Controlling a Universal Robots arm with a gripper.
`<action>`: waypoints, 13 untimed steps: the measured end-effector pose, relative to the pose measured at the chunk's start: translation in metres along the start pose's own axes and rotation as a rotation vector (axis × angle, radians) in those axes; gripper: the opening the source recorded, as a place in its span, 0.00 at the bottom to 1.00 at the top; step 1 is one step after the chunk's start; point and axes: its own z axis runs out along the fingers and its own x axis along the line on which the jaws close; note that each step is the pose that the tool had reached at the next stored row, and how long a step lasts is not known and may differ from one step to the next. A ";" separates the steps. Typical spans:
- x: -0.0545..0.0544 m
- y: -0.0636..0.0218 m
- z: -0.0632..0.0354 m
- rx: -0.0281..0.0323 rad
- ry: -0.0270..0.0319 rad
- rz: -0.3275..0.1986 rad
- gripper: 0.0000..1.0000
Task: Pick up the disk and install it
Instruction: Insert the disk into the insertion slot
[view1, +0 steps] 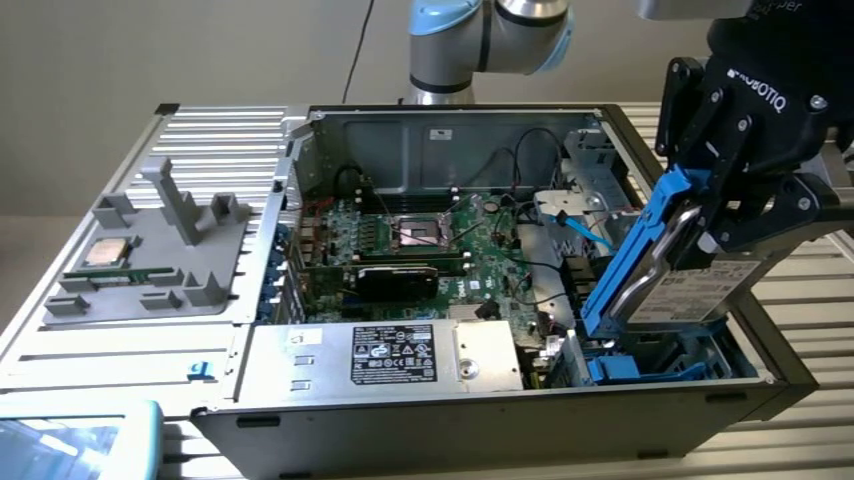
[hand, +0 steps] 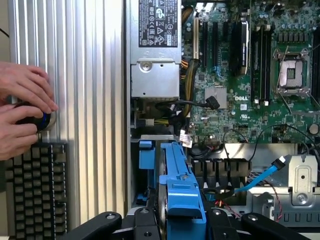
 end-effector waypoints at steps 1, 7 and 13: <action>0.000 0.0002 0.0004 0.0021 0.0000 0.000 0.37; 0.000 0.0017 0.0033 0.0082 0.0021 0.000 0.37; 0.000 0.0019 0.0034 0.0084 0.0022 0.000 0.37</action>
